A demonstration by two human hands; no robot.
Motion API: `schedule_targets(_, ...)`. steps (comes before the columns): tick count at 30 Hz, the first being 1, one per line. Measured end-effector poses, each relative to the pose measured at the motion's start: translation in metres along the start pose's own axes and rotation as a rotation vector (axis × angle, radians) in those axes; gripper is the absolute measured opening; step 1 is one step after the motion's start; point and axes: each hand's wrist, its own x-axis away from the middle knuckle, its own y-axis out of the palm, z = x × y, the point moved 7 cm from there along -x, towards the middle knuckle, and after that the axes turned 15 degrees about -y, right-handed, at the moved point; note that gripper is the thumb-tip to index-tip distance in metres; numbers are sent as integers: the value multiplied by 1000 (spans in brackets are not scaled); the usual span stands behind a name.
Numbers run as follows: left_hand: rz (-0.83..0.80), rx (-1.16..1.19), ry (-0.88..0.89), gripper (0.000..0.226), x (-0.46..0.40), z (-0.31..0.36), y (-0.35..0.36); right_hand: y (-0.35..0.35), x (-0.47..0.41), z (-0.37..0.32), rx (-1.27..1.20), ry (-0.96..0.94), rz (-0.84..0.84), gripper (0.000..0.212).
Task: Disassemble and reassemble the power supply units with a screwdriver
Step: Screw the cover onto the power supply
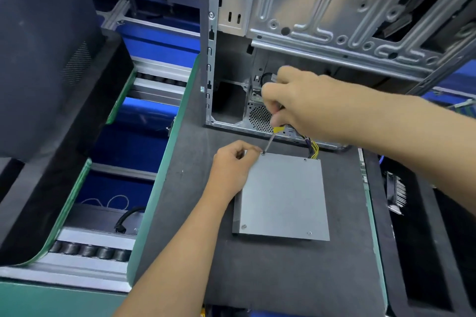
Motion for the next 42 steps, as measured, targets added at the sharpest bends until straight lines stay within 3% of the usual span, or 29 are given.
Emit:
schedule_targets(4,-9,15,2,30,2,1,0,2,-1,-5,84,3,-153,31)
schedule_targets(8,-7,15,-8,29,1,0,0,-1,2,-11,143,-11,-195,19)
schedule_targets(11,-19,26,-10,26,2,0,0,-6,2,-8,256,82,-210,48)
schedule_targets(12,-19,30,-8,25,2,0,0,-3,3,-8,218,85,-223,45)
schedule_targets(15,-25,22,-7,21,3,1,1,0,5,-10,-71,-13,-145,8)
schedule_targets(17,-24,28,-2,20,2,1,1,-2,4,-10,-59,-17,-108,15)
schedule_targets(20,-19,18,3,23,1,0,0,-4,1,-6,164,71,-124,31)
schedule_targets(26,-12,26,-7,30,-1,0,1,1,7,-1,25,72,-188,5)
schedule_targets(30,-19,32,-9,34,0,-1,1,1,4,-5,165,93,-167,31)
schedule_targets(33,-19,31,-6,35,0,0,1,2,5,-12,-15,12,-138,14)
schedule_targets(35,-15,31,-6,34,0,-1,1,0,3,-11,43,8,-123,9)
schedule_targets(38,-26,50,-4,30,1,-1,0,-3,2,-7,238,79,-88,40)
schedule_targets(39,-31,50,-5,30,1,0,0,-3,5,-3,223,105,-93,42)
schedule_targets(42,-32,64,-4,30,1,0,1,1,11,-3,-25,65,-116,19)
